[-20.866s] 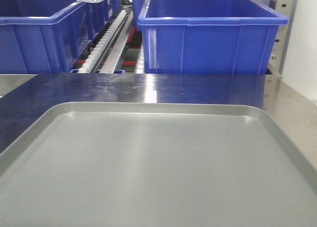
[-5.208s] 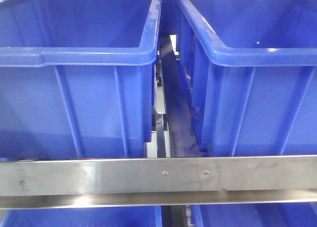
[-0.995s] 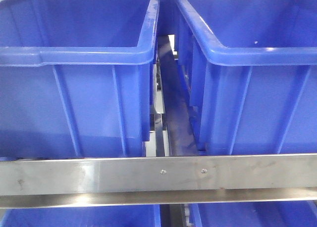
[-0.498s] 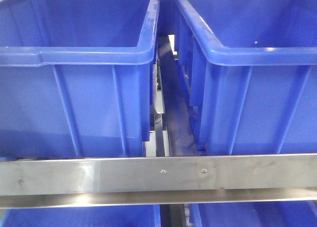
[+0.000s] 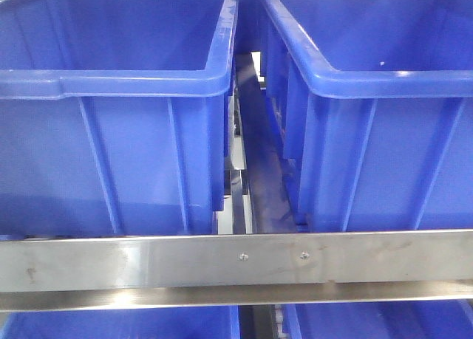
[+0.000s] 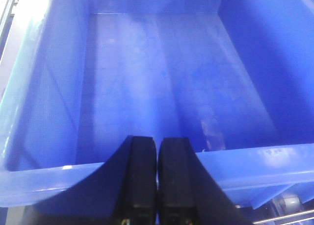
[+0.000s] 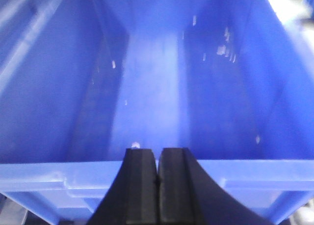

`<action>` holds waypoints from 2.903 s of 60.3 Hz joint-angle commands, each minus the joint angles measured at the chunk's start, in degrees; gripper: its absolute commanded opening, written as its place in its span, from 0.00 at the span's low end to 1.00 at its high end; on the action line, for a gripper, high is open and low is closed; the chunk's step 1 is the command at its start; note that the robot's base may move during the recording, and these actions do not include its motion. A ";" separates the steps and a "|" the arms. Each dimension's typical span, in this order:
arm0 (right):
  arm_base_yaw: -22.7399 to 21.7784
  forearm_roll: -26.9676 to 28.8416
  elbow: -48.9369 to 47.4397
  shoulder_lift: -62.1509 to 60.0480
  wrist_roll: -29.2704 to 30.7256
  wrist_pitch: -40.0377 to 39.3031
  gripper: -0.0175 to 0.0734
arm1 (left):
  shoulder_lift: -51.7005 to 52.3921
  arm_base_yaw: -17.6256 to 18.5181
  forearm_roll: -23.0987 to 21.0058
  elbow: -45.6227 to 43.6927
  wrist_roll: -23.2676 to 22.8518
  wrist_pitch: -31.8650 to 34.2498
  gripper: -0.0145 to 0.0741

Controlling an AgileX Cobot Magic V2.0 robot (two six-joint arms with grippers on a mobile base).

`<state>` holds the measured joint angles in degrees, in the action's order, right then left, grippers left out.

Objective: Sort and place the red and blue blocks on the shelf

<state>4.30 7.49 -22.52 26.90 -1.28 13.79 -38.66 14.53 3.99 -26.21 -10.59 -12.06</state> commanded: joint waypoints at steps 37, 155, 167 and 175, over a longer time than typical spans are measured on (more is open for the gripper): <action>-0.43 -0.82 21.74 -27.31 0.24 -10.82 0.25 | 0.32 0.40 0.06 -1.67 -0.55 5.06 0.30; -0.43 0.39 23.12 -28.64 0.24 -11.76 0.25 | -0.10 0.40 0.06 -1.67 -0.55 5.06 0.30; -0.43 0.39 23.12 -28.64 0.24 -11.76 0.25 | 2.92 0.26 1.12 -1.67 -0.55 5.03 0.30; -0.43 0.39 23.12 -28.64 0.24 -11.76 0.25 | 8.23 -2.32 4.11 -1.02 -0.55 5.17 0.30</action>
<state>4.05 7.92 1.76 -0.57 -1.28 7.40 -33.40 13.62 6.85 -25.98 -10.59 -12.16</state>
